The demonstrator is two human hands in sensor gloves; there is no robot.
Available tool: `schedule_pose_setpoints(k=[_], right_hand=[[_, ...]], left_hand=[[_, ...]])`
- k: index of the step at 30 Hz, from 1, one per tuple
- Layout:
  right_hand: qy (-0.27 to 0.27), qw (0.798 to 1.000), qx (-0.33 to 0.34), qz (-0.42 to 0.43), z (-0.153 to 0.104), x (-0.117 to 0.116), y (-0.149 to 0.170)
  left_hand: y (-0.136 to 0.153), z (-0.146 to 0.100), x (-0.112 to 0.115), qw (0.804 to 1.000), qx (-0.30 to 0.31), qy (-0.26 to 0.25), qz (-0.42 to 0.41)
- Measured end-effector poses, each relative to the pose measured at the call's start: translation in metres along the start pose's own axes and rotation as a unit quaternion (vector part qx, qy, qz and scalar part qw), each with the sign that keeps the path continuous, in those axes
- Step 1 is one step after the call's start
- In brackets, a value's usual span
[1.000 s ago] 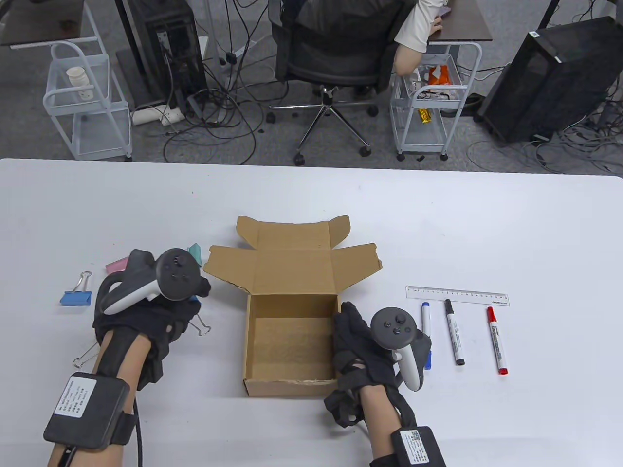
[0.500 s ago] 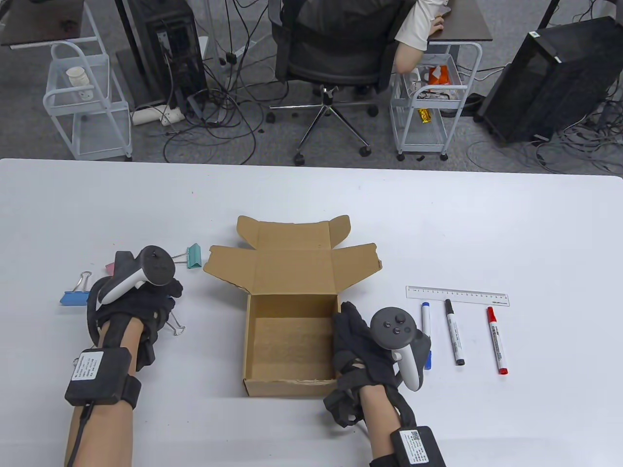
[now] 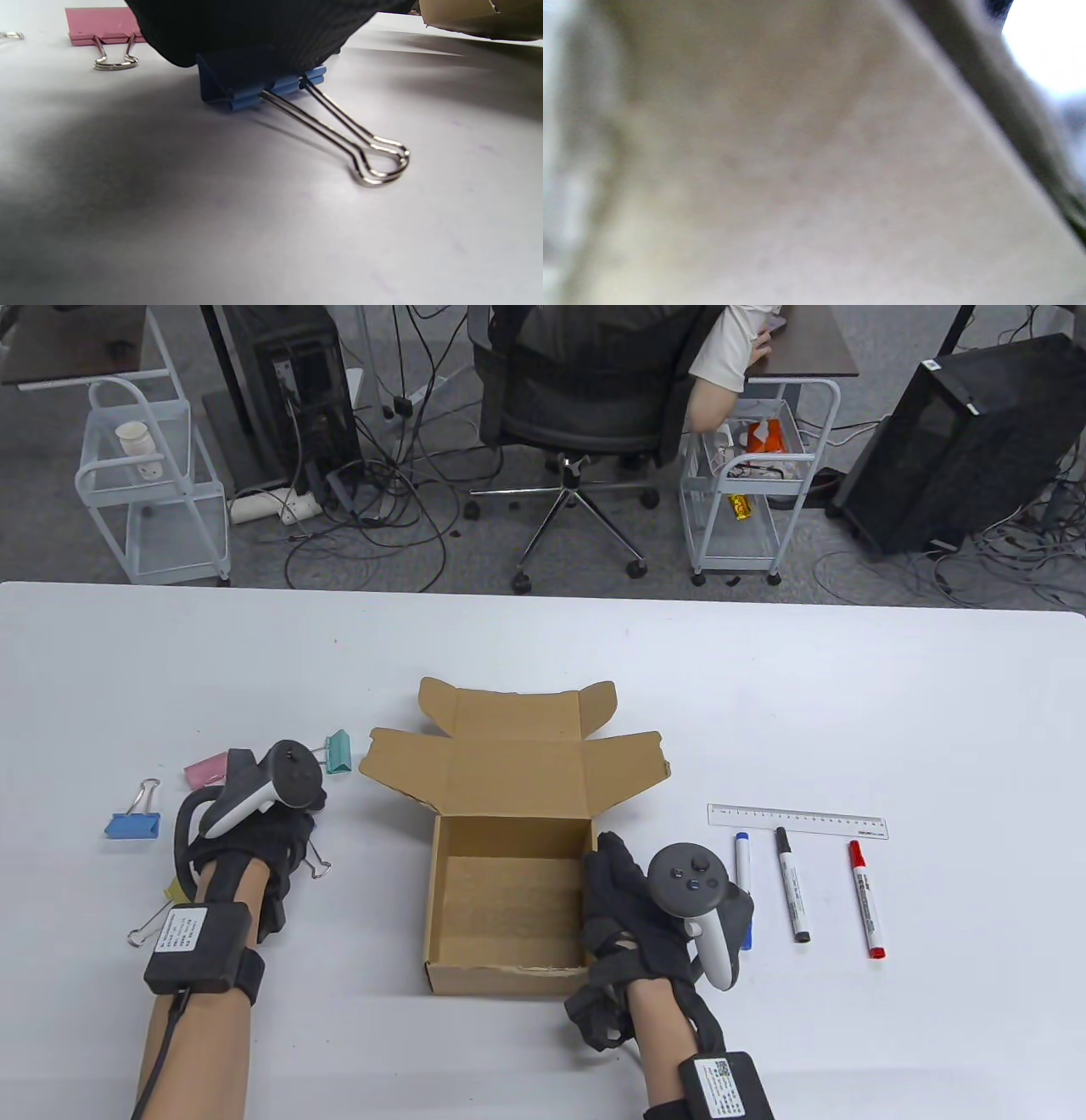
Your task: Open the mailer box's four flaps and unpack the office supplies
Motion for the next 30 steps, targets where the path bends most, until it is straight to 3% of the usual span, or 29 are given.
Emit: schedule_pose_setpoints(k=[8, 16, 19, 24, 30], right_hand=[[-0.003, 1.000, 0.001, -0.004, 0.000, -0.001, -0.001], [-0.007, 1.000, 0.002, -0.004, 0.000, -0.001, -0.001], [-0.006, 1.000, 0.003, -0.004, 0.001, -0.001, -0.002], [-0.007, 1.000, 0.003, -0.004, 0.001, -0.001, -0.002], [-0.009, 1.000, 0.004, -0.004, 0.001, -0.001, -0.002]], left_hand=[[-0.006, -0.023, -0.012, 0.999, 0.029, -0.040, -0.020], [-0.026, -0.084, -0.033, 0.995, 0.066, -0.061, -0.031], [-0.037, -0.109, -0.031, 0.995, 0.079, -0.033, -0.049], [-0.054, -0.146, -0.030, 0.993, 0.100, -0.050, -0.041], [-0.061, -0.176, -0.012, 0.994, 0.099, -0.034, -0.027]])
Point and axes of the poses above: the tracker on the back of each hand, its own y axis roughly to the little-finger side, its own z axis roughly from the wrist to the fingertips, x = y × z, the point moved 5 cm from there along z, roughly from the wrist to the fingertips, and after that the axes turned 2 degrees about -x, right-handed, at the moved point
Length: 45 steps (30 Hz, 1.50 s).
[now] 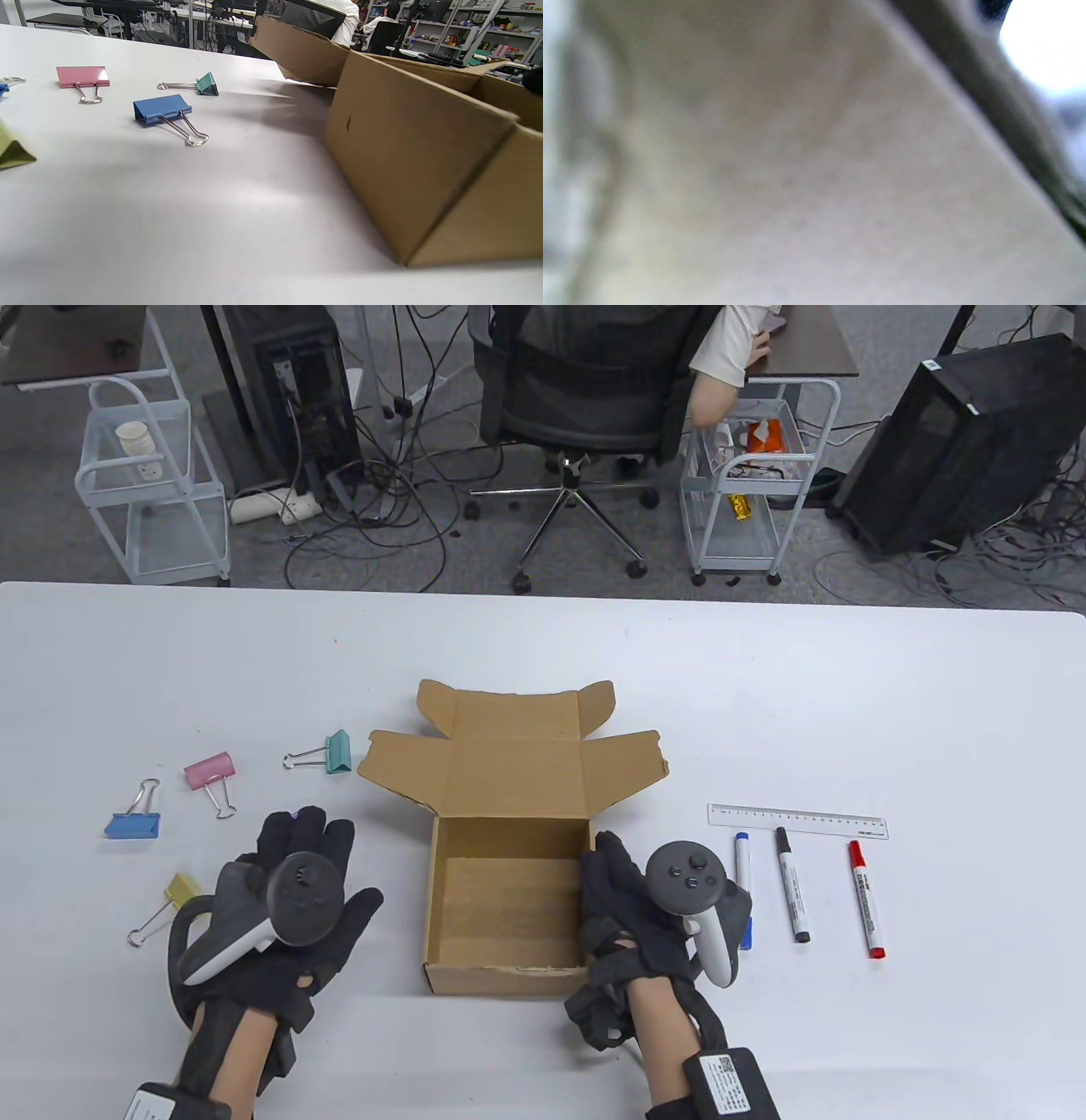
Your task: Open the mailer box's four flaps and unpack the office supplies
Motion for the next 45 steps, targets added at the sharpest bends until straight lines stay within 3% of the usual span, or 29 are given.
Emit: schedule_pose_setpoints(k=[9, 28, 36, 45], right_hand=[[0.001, 1.000, 0.001, -0.001, 0.000, 0.000, 0.000], [0.012, 1.000, 0.021, -0.020, -0.012, 0.013, -0.009], [0.045, 0.986, 0.068, -0.144, -0.042, 0.043, -0.029], [0.078, 0.948, 0.120, -0.284, -0.087, 0.057, -0.029]], left_hand=[[-0.002, -0.010, 0.024, 0.999, 0.015, -0.031, 0.020], [0.000, 0.002, 0.047, 0.999, 0.026, -0.003, 0.019], [-0.004, 0.002, 0.049, 0.999, 0.044, 0.004, 0.020], [-0.004, -0.001, 0.048, 0.998, 0.024, -0.002, 0.052]])
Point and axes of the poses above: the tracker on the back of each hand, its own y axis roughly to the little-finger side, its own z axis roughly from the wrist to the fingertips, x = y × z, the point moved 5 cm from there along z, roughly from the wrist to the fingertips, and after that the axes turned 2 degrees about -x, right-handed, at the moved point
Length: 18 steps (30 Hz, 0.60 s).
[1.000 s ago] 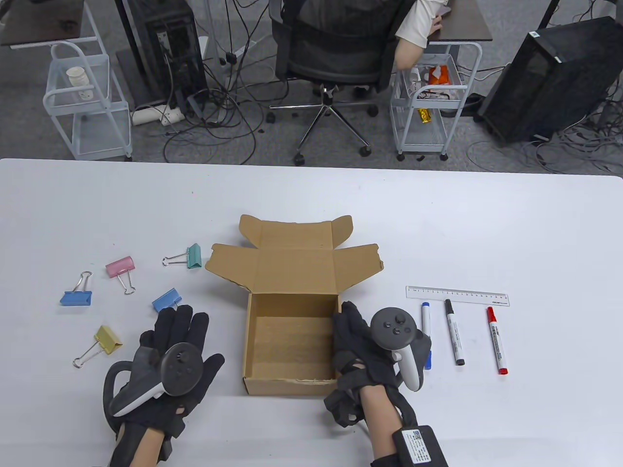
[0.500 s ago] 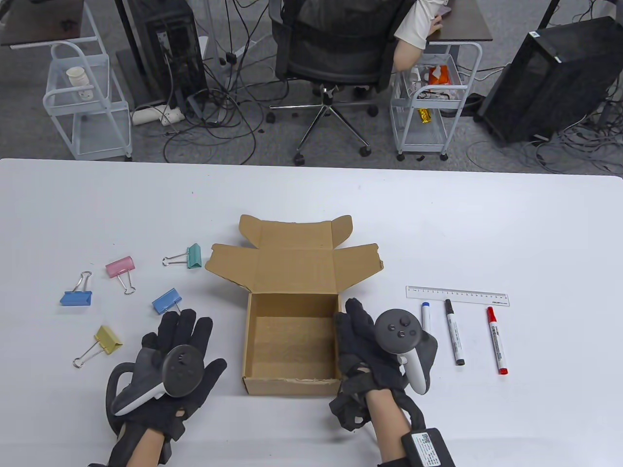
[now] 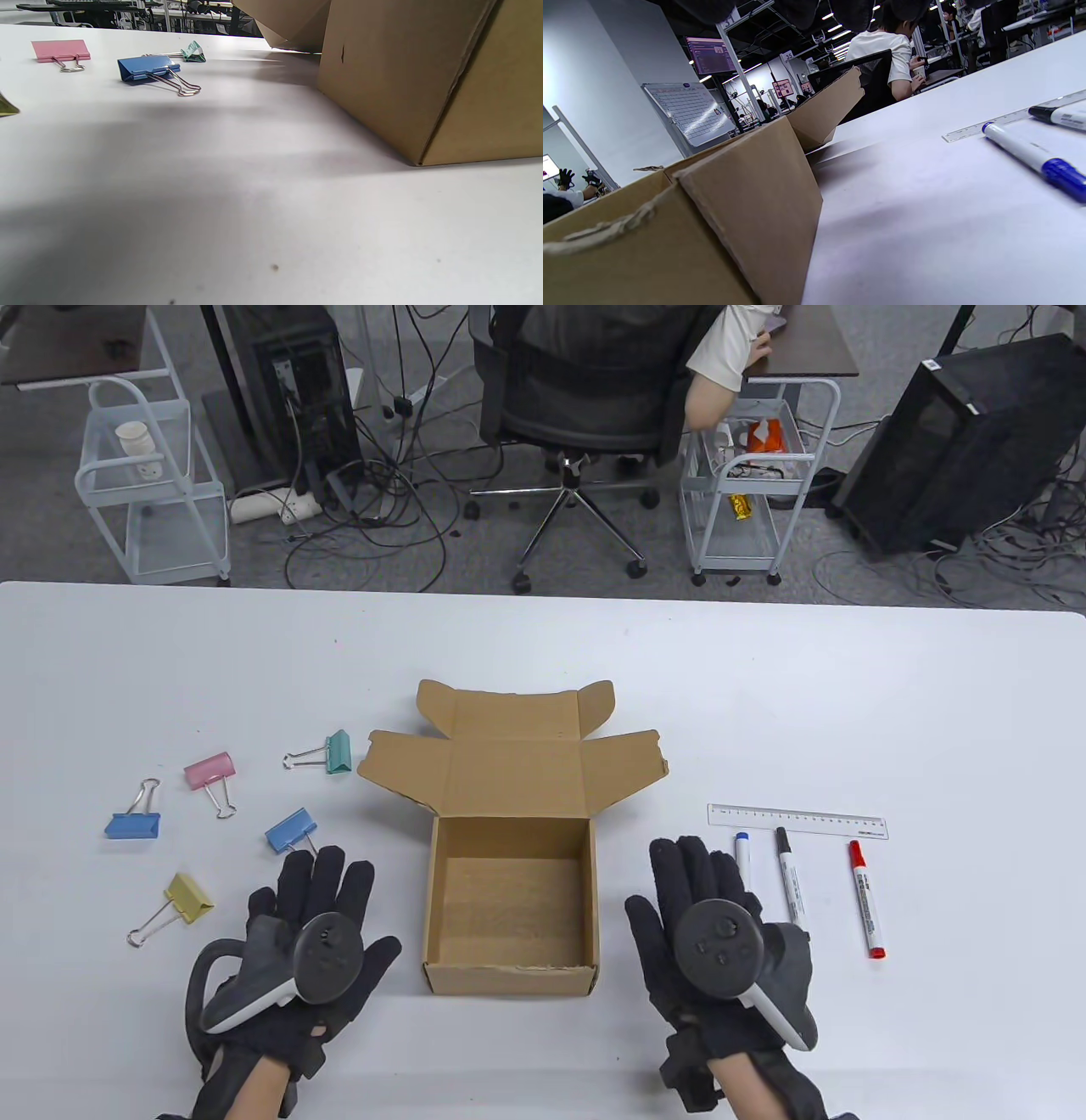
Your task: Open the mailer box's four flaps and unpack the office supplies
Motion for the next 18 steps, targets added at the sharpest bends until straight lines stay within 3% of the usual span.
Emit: schedule_pose_setpoints(k=[8, 18], right_hand=[[0.034, 0.995, 0.031, -0.085, -0.027, -0.002, 0.002], [0.057, 0.988, 0.022, -0.140, -0.027, -0.015, 0.020]], left_hand=[[-0.003, 0.000, 0.001, 1.000, 0.012, 0.000, -0.003], [-0.005, 0.000, 0.003, 1.000, 0.026, 0.005, -0.008]])
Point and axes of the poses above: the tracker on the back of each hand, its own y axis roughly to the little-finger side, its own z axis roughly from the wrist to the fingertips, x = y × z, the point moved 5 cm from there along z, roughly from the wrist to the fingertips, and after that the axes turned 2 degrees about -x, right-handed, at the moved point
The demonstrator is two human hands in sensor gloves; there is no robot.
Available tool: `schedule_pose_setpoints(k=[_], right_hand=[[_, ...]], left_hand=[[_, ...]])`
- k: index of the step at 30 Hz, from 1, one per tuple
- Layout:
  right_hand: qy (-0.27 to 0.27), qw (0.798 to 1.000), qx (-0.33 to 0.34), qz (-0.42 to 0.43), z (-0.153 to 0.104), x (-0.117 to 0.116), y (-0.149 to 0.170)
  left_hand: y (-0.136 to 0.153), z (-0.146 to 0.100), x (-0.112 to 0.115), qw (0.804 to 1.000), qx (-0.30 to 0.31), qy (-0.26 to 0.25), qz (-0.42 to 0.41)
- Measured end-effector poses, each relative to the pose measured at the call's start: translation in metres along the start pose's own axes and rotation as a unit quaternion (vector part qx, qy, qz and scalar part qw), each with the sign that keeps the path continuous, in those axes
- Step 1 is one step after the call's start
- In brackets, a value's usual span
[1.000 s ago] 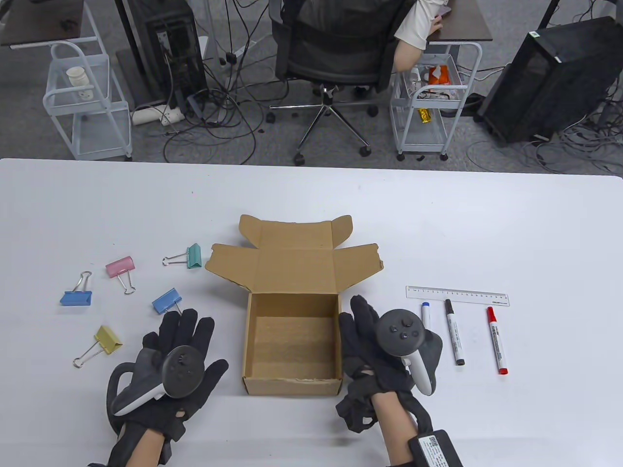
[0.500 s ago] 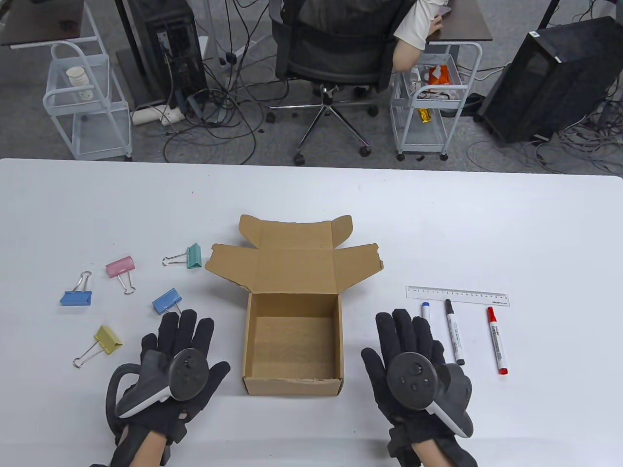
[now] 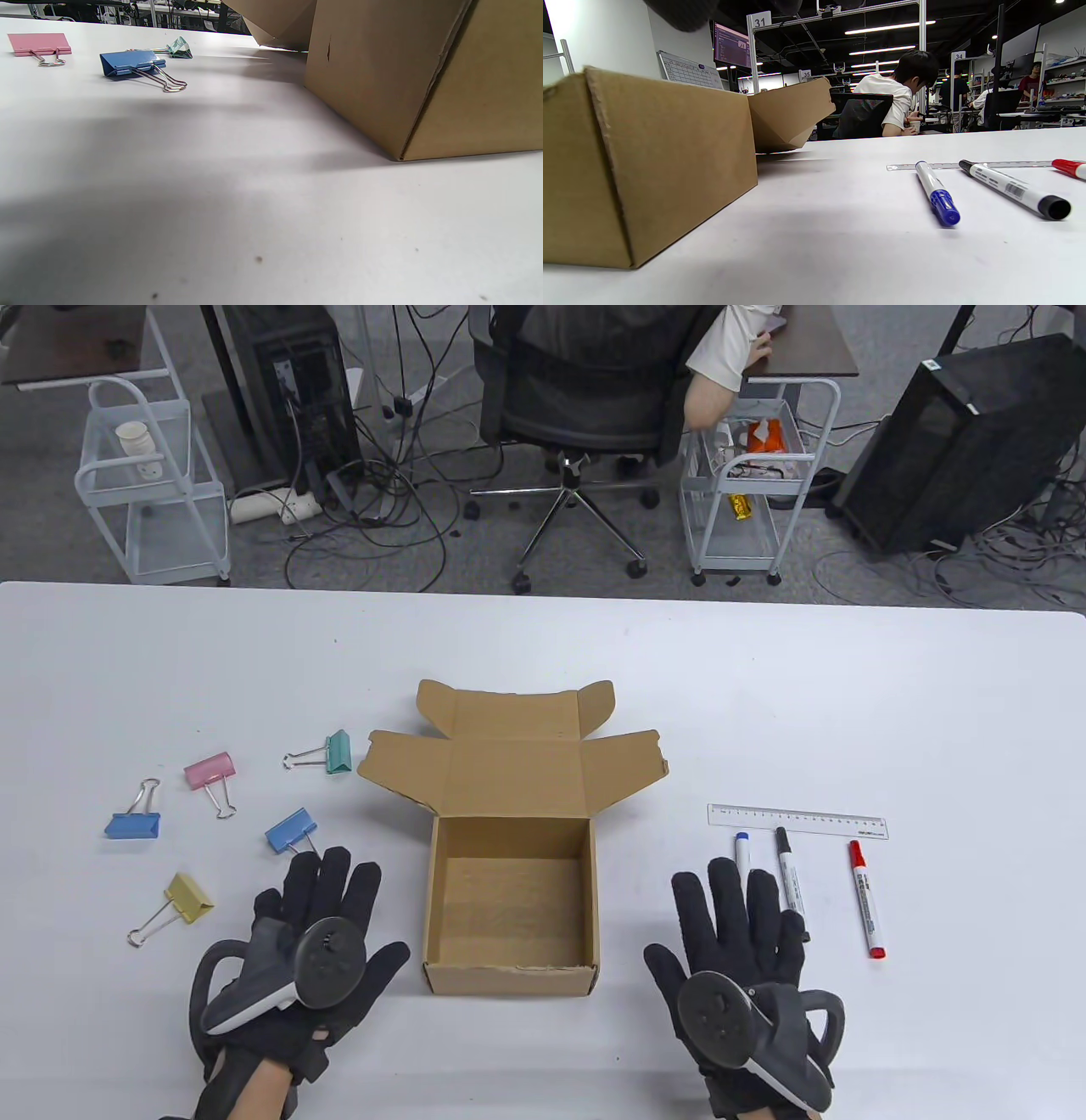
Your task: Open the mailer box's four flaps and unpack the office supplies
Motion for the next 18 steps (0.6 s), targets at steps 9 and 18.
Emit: schedule_pose_setpoints(k=[9, 18], right_hand=[[-0.017, 1.000, -0.013, -0.004, -0.0008, -0.0093, -0.0003], [-0.019, 1.000, -0.019, 0.000, -0.0004, -0.0094, 0.0014]], left_hand=[[0.0001, -0.0002, 0.0003, 1.000, 0.001, 0.001, -0.002], [-0.0002, 0.0001, 0.0010, 1.000, -0.001, 0.006, 0.002]])
Point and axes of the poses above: the tracker on the back of each hand, its own y axis roughly to the little-finger side, its own z axis roughly from the wrist to the fingertips, x = y × z, the point moved 5 cm from there along z, roughly from the wrist to the fingertips, and after that the axes turned 2 degrees about -x, right-handed, at the moved point
